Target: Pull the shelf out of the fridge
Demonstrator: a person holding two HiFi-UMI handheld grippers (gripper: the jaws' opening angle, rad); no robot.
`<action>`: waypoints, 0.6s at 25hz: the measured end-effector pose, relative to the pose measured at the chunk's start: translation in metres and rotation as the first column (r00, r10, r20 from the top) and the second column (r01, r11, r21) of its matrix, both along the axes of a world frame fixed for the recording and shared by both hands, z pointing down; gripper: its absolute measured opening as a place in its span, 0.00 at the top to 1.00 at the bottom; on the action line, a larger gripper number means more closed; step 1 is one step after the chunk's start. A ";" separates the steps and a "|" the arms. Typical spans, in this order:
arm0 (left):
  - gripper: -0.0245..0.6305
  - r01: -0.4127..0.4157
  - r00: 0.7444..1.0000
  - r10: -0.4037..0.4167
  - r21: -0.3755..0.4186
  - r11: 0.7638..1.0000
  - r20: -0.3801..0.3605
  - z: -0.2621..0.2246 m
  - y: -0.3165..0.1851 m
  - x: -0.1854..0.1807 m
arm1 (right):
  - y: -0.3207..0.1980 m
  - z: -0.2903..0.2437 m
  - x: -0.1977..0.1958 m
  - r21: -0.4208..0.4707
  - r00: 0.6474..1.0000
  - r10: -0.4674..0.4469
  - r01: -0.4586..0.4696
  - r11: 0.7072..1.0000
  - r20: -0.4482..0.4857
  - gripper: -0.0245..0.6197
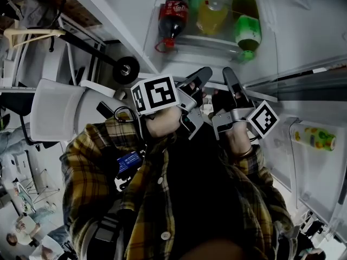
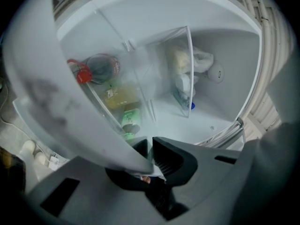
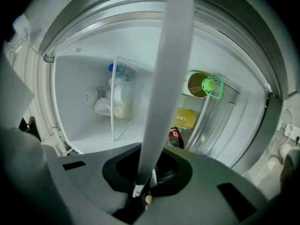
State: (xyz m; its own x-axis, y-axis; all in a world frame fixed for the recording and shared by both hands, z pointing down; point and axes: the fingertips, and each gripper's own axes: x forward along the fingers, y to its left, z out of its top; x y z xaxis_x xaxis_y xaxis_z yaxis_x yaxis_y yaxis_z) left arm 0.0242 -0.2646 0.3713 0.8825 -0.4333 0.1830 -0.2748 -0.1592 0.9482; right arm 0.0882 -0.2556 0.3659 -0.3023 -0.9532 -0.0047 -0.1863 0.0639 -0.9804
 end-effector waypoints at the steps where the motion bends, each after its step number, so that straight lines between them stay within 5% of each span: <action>1: 0.90 -0.003 1.000 0.003 0.011 1.000 0.018 0.001 -0.001 -0.001 | 0.000 0.000 0.000 0.000 1.000 0.001 -0.001 1.000 0.001 0.90; 15: 0.90 -0.006 0.999 0.006 -0.014 1.000 -0.035 -0.002 0.004 0.004 | 0.002 0.001 0.001 -0.005 1.000 0.005 -0.005 1.000 0.005 0.90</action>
